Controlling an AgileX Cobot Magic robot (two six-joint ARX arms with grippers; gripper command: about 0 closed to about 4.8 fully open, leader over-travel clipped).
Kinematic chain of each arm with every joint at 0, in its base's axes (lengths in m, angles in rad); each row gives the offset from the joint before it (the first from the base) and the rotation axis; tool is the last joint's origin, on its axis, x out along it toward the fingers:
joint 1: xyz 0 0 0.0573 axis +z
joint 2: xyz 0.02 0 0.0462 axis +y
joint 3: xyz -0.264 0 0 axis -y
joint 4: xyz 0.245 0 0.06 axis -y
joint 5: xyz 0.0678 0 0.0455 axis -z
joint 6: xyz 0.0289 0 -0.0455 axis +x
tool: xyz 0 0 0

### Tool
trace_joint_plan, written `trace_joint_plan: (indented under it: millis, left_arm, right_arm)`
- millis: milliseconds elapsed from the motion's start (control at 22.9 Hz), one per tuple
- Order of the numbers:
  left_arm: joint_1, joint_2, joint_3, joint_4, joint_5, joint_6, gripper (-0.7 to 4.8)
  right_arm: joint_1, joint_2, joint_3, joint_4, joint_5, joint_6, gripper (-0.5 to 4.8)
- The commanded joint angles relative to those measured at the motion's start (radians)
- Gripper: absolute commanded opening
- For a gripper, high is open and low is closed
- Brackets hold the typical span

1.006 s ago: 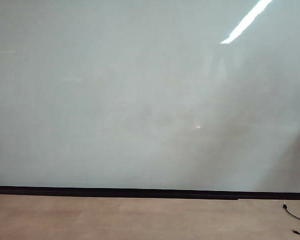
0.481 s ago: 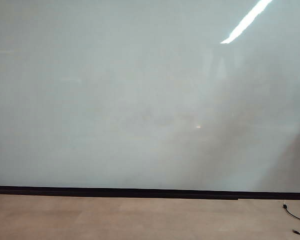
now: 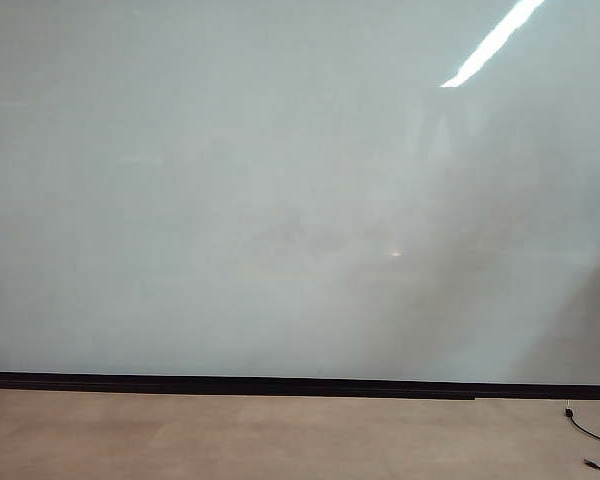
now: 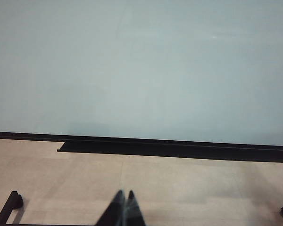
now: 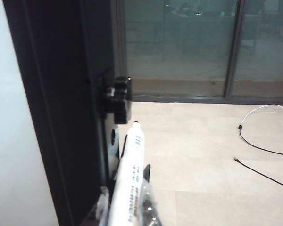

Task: Pick up the pen on the shelf to the right of the whiteboard and write the letter A.

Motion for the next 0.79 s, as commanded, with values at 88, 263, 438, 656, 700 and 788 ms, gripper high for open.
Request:
trace_joint_plan:
  millis: [88, 263, 438, 656, 700, 788]
  left_arm:
    - [0.0, 0.0, 0.002, 0.008, 0.0, 0.004, -0.05]
    - [0.0, 0.0, 0.002, 0.008, 0.0, 0.004, -0.04]
    - [0.0, 0.0, 0.002, 0.008, 0.0, 0.004, -0.04]
    - [0.0, 0.0, 0.002, 0.008, 0.0, 0.004, -0.04]
    - [0.0, 0.0, 0.002, 0.008, 0.0, 0.004, -0.05]
    - [0.0, 0.0, 0.002, 0.008, 0.0, 0.004, -0.05]
  right_arm:
    - [0.0, -0.04, 0.002, 0.017, 0.016, 0.002, -0.05]
    - [-0.002, -0.071, 0.0, 0.016, 0.108, 0.019, -0.05]
    - [0.0, -0.087, -0.017, 0.016, 0.234, 0.043, -0.06]
    - [0.02, -0.191, -0.124, 0.016, 0.466, 0.045, -0.06]
    - [0.043, -0.258, -0.182, 0.016, 0.515, 0.051, -0.05]
    - [0.101, -0.381, -0.275, 0.016, 0.595, 0.052, -0.06]
